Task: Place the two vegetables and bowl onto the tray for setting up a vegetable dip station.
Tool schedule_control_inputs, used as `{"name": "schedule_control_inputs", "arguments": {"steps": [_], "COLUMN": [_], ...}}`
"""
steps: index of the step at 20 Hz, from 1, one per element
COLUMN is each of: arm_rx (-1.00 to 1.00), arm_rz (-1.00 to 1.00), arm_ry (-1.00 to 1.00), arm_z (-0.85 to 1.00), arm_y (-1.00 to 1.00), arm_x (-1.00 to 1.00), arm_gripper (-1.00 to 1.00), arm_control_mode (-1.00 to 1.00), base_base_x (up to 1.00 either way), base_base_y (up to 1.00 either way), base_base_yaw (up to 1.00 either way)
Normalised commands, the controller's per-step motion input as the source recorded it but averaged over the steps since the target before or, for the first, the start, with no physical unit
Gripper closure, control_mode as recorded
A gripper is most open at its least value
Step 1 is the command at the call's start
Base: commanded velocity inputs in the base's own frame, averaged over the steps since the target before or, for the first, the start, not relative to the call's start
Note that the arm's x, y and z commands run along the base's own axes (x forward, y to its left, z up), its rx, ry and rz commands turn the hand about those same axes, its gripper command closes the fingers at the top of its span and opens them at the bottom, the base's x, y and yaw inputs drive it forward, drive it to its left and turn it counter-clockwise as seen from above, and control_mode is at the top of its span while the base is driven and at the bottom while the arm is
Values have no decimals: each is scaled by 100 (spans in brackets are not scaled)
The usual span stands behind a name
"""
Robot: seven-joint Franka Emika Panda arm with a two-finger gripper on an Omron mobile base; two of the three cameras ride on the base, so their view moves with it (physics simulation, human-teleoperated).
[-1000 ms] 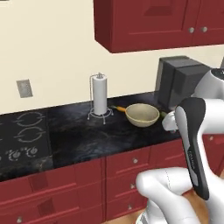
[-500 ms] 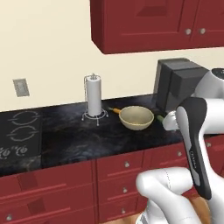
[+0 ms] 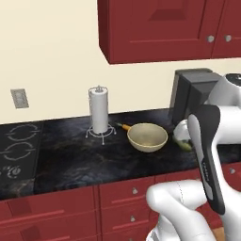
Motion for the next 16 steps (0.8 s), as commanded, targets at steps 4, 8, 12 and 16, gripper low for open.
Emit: {"name": "schedule_control_inputs", "arguments": {"steps": [4, 8, 12, 16], "arm_rx": [0, 0, 0, 0], "arm_rz": [0, 0, 0, 0], "arm_ry": [0, 0, 0, 0], "arm_z": [0, 0, 0, 0], "arm_y": [0, 0, 0, 0], "arm_x": [0, 0, 0, 0], "arm_gripper": [-100, -100, -100, -100], "arm_control_mode": [100, 100, 100, 100], "base_base_x": [28, 28, 30, 41], "base_base_y": [-47, -40, -22, -23], "base_base_yaw": [16, 13, 5, 2]}}
